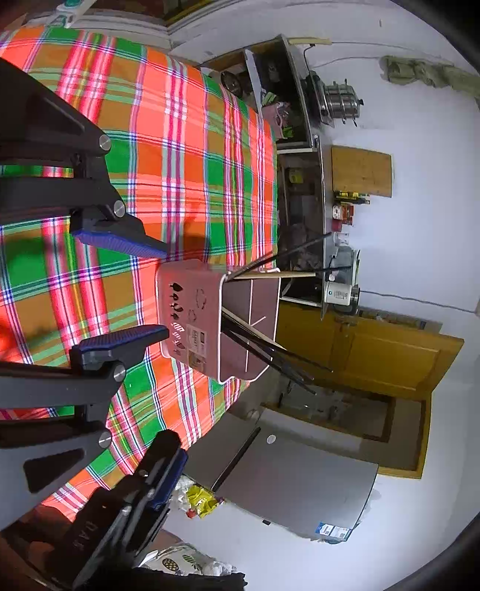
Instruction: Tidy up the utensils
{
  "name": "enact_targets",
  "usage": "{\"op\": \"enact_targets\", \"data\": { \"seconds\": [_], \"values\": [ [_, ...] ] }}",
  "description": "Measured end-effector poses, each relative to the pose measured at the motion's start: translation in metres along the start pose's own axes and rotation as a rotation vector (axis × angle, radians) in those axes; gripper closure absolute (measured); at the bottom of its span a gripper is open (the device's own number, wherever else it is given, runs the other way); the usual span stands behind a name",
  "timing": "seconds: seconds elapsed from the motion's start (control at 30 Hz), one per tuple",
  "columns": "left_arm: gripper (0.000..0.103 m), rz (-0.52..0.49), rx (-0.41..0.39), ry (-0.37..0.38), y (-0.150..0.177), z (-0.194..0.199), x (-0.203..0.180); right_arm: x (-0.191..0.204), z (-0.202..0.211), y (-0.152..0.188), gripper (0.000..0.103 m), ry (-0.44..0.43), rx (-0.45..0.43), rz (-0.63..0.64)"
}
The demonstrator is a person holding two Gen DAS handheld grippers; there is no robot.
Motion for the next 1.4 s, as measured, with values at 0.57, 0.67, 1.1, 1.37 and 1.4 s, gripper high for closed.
{"op": "enact_targets", "data": {
  "seconds": [0.57,0.67,1.1,1.37,1.4],
  "values": [
    [0.066,-0.001,-0.029,-0.014,0.02,0.012,0.004,0.005,0.01,0.03,0.066,0.019,0.01,0.033],
    [0.066,-0.005,-0.028,-0.014,0.02,0.011,0.003,0.006,0.01,0.029,0.066,0.018,0.009,0.034],
    [0.066,-0.032,-0.031,-0.018,0.021,0.011,-0.002,0.008,0.008,0.03,0.065,0.016,0.01,0.033],
    [0.066,-0.039,-0.034,-0.023,0.022,0.01,-0.003,0.007,0.008,0.031,0.065,0.017,0.011,0.03],
    [0.066,-0.04,-0.035,-0.024,0.022,0.011,-0.003,0.007,0.008,0.031,0.065,0.017,0.011,0.03]
  ]
}}
Point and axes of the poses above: each gripper's, at about its wrist camera, not at the fingertips, and z roughly against the way its jaws point, x to its left, y to its underside, the point moved 6 cm from there along -z, roughly the way its jaws point, and after that the axes turned 9 degrees about y, right-handed, at the moved point
